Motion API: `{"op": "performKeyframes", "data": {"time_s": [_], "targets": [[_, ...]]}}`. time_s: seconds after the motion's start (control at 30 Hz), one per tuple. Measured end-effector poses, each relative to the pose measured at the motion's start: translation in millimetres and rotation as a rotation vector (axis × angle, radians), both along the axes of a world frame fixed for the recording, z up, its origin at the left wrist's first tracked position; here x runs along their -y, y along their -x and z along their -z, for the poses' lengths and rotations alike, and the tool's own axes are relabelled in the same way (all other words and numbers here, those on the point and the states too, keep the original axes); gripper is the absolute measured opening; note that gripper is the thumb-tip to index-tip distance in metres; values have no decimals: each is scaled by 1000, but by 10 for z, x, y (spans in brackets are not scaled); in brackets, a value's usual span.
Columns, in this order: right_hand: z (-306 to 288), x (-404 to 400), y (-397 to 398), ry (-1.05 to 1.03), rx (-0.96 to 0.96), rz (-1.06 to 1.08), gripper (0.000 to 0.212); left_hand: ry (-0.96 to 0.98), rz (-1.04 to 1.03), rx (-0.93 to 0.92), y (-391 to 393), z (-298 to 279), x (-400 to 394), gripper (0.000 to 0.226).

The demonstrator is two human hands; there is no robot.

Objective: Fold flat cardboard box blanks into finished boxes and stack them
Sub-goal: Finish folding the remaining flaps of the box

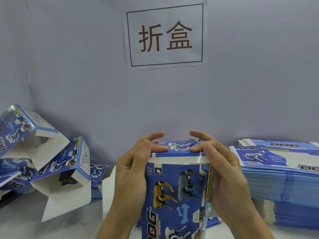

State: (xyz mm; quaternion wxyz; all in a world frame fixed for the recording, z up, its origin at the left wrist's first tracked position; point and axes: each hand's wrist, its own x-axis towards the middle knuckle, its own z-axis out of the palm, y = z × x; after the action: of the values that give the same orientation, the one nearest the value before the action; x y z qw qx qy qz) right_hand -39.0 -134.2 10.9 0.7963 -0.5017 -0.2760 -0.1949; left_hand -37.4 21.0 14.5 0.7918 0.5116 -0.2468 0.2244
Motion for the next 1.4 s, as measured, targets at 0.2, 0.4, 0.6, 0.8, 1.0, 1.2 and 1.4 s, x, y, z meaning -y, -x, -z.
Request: {"op": "performKeyframes", "data": {"time_s": [0.2,0.4,0.6,0.8,1.0,1.2,1.4], "targets": [[44,27,-36,-64,-56,76,23,-152,24,131,6,39,-1,28],[78,103,-29,44,12,-72,28,-276,-2,189,-12,54,-102,32],[61,129,-62,189,114,17,31,-243,-11,173,-50,54,-154,30],[78,140,-71,174,62,-7,32,-274,-40,177,-14,31,-127,32],[69,175,-103,129,43,101,18,-291,-67,208,-17,33,-108,8],[29,114,-121,153,-3,312,37,-91,-248,139,-89,9,-123,17],[-215,185,125,921,-513,88,60,664,-610,-33,-190,-76,-379,8]]}}
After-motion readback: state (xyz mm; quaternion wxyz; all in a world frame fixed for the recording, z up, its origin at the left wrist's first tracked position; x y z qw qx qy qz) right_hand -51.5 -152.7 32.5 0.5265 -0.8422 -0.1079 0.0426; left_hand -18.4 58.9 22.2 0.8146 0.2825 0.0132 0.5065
